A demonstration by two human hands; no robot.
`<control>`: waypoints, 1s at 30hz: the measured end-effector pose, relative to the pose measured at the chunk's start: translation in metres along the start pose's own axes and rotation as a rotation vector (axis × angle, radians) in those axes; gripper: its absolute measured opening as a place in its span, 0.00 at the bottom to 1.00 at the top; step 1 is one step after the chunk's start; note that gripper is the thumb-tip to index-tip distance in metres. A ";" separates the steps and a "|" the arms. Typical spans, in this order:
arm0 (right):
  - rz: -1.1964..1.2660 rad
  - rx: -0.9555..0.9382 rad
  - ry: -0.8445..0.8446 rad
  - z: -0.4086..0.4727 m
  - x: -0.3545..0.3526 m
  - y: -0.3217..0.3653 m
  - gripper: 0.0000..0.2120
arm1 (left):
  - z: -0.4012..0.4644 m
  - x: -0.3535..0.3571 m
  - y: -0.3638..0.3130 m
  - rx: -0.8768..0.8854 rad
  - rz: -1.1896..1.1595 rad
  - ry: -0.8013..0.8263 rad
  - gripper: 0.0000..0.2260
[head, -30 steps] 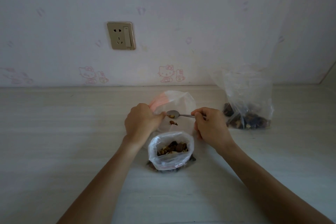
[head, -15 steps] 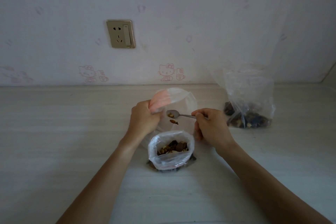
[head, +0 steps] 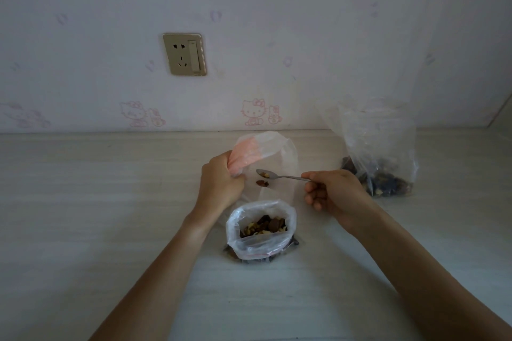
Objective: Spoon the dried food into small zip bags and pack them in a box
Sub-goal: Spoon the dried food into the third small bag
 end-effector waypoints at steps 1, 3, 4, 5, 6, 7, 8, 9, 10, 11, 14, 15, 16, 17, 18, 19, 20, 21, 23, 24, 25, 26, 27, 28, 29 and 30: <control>-0.005 -0.022 -0.012 -0.001 -0.002 0.003 0.09 | 0.000 0.000 0.000 0.006 0.001 0.000 0.10; -0.048 -0.082 -0.042 -0.004 -0.007 0.009 0.09 | -0.001 -0.001 -0.001 0.027 0.007 0.004 0.11; -0.083 -0.111 -0.056 -0.005 -0.008 0.011 0.09 | -0.002 0.000 -0.002 0.034 0.014 0.009 0.11; -0.121 -0.135 -0.068 -0.007 -0.009 0.013 0.10 | -0.002 0.000 -0.002 0.037 0.025 0.017 0.11; -0.164 -0.159 -0.077 -0.009 -0.009 0.014 0.10 | -0.002 0.001 -0.002 0.041 0.039 0.026 0.11; -0.211 -0.183 -0.083 -0.011 -0.009 0.014 0.10 | -0.003 0.002 -0.003 0.045 0.049 0.034 0.10; -0.257 -0.208 -0.087 -0.013 -0.008 0.014 0.11 | -0.003 0.002 -0.003 0.049 0.055 0.035 0.08; -0.295 -0.231 -0.090 -0.016 -0.008 0.014 0.11 | -0.004 0.002 -0.003 0.054 0.062 0.033 0.06; -0.325 -0.251 -0.093 -0.018 -0.008 0.014 0.11 | -0.006 0.000 -0.004 0.057 0.074 0.030 0.07; -0.352 -0.270 -0.095 -0.020 -0.008 0.014 0.12 | -0.007 0.000 -0.003 0.054 0.090 0.036 0.12; -0.418 -0.315 -0.106 -0.027 -0.008 0.013 0.12 | -0.008 0.001 0.003 -0.009 0.154 0.095 0.24; -0.428 -0.326 -0.107 -0.029 -0.009 0.013 0.12 | -0.008 0.001 0.004 -0.023 0.191 0.108 0.25; -0.434 -0.333 -0.108 -0.032 -0.009 0.013 0.13 | -0.009 0.002 0.005 -0.032 0.224 0.114 0.25; -0.438 -0.337 -0.109 -0.034 -0.010 0.013 0.12 | -0.009 0.002 0.006 -0.037 0.242 0.113 0.25; -0.443 -0.340 -0.112 -0.036 -0.011 0.013 0.12 | -0.009 0.002 0.006 -0.042 0.249 0.112 0.25; -0.451 -0.343 -0.117 -0.038 -0.012 0.013 0.12 | -0.010 0.002 0.007 -0.044 0.250 0.112 0.26; -0.459 -0.349 -0.123 -0.039 -0.013 0.013 0.13 | -0.010 0.002 0.007 -0.043 0.250 0.113 0.25; -0.465 -0.354 -0.128 -0.041 -0.014 0.012 0.13 | -0.011 0.002 0.006 -0.038 0.253 0.110 0.24; -0.465 -0.356 -0.133 -0.043 -0.014 0.010 0.13 | -0.011 0.003 0.002 -0.018 0.267 0.094 0.21; -0.462 -0.353 -0.133 -0.044 -0.014 0.008 0.13 | -0.011 0.004 0.000 -0.007 0.270 0.086 0.19; -0.457 -0.348 -0.134 -0.045 -0.013 0.006 0.13 | -0.010 0.004 -0.002 0.004 0.264 0.081 0.17; -0.451 -0.339 -0.134 -0.045 -0.012 0.003 0.13 | -0.009 0.006 -0.004 0.011 0.247 0.081 0.15; -0.442 -0.328 -0.132 -0.044 -0.010 0.001 0.13 | -0.008 0.007 -0.005 0.013 0.213 0.086 0.13; -0.430 -0.319 -0.133 -0.044 -0.009 0.000 0.13 | -0.007 0.009 -0.007 0.014 0.163 0.094 0.11; -0.418 -0.310 -0.130 -0.043 -0.008 -0.002 0.13 | -0.007 0.010 -0.008 0.010 0.109 0.098 0.10; -0.405 -0.298 -0.124 -0.042 -0.006 -0.003 0.13 | -0.006 0.011 -0.008 0.004 0.063 0.100 0.10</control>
Point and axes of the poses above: each hand's wrist, its own z-axis towards the middle knuckle, its own x-axis out of the palm, y = z × x, the point moved 6 cm from there along z, towards the middle knuckle, and after that the axes turned 4 degrees about -y, right-handed, at the moved point
